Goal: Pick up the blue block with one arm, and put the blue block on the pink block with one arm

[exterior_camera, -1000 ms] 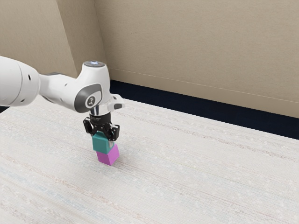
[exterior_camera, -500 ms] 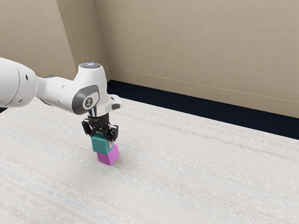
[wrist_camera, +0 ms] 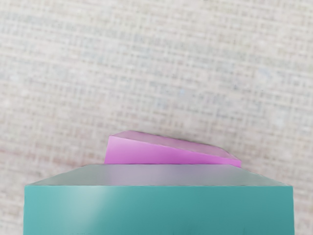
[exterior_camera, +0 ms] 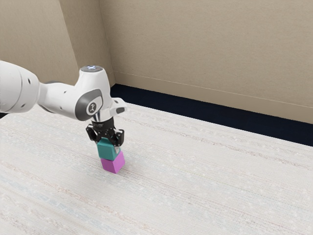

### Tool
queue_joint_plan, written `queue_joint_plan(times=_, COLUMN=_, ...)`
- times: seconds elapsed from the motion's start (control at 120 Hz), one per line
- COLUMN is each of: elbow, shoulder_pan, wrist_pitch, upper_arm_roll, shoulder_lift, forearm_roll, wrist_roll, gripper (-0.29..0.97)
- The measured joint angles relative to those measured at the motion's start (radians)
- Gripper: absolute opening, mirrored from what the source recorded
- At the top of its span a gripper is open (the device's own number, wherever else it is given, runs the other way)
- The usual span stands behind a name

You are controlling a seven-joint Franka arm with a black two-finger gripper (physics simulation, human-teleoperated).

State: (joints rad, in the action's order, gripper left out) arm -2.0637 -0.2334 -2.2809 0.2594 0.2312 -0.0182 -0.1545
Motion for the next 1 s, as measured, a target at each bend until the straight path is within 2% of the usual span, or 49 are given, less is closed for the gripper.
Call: queue_joint_plan(times=1.0, elbow=-0.001, shoulder_pan=0.027, wrist_pitch=-0.022, upper_arm_roll=-0.013, shoulder_lift=0.007, forearm_roll=-0.016, wrist_roll=0.014, gripper=0.39)
